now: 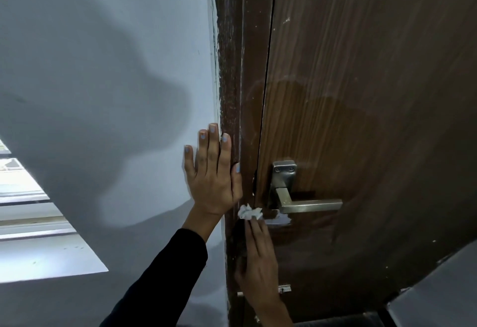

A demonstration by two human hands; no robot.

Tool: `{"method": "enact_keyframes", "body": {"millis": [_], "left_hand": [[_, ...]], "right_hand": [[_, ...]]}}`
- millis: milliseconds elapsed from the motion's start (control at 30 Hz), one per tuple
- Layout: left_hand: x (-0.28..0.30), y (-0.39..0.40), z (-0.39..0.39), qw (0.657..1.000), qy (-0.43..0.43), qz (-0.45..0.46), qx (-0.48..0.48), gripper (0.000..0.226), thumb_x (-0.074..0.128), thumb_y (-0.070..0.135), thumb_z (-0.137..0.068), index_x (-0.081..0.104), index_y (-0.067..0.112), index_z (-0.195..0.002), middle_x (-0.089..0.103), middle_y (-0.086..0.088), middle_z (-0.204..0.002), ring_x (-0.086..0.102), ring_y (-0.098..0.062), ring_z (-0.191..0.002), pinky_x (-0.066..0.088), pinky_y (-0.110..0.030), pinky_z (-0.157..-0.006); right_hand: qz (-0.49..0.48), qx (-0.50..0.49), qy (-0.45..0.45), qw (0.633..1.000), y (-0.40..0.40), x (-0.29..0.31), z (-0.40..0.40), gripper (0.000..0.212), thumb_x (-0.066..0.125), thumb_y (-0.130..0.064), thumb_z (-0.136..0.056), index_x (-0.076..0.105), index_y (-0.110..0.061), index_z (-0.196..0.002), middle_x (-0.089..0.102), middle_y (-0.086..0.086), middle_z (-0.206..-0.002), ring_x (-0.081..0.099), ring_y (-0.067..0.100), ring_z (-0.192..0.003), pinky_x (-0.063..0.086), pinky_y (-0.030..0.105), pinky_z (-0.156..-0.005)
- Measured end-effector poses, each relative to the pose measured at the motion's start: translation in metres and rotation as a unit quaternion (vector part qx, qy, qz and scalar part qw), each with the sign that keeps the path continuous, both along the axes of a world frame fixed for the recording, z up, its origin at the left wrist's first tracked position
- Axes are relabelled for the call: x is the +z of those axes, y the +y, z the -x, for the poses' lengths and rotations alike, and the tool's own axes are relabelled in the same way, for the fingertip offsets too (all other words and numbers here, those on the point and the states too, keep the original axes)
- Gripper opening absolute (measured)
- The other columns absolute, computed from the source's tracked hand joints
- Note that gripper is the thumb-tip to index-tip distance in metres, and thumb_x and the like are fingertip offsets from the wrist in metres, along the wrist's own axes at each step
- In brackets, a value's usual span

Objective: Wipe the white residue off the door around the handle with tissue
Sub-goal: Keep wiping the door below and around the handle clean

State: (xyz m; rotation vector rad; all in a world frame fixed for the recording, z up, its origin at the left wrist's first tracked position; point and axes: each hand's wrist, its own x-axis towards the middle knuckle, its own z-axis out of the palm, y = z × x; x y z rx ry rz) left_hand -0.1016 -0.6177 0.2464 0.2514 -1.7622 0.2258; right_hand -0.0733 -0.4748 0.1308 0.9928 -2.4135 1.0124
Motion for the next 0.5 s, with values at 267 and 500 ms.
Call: {"method": "enact_keyframes", "body": {"millis": [267, 500], "left_hand": [[0.0, 0.001, 0.0, 1.0, 0.004, 0.0, 0.001, 0.063, 0.029, 0.033, -0.094, 0.007, 0.016, -0.151, -0.001, -0.001, -0.161, 0.005, -0.02, -0.149, 0.001, -0.041, -0.121], [0.001, 0.001, 0.0, 1.0, 0.002, -0.004, -0.001, 0.062, 0.029, 0.032, -0.095, 0.008, 0.016, -0.151, -0.002, 0.0, -0.161, 0.005, -0.02, -0.149, 0.001, -0.042, -0.121]], "right_hand": [[0.042, -0.064, -0.039, 0.996, 0.02, -0.001, 0.017, 0.095, 0.084, 0.004, -0.048, 0.042, 0.001, -0.133, 0.044, 0.02, -0.139, 0.032, 0.034, -0.131, 0.037, 0.053, -0.101], [0.012, -0.019, -0.018, 1.0, 0.007, 0.0, 0.001, 0.089, 0.083, -0.002, -0.055, 0.043, 0.0, -0.134, 0.047, 0.018, -0.137, 0.037, 0.032, -0.131, 0.039, 0.051, -0.101]]}}
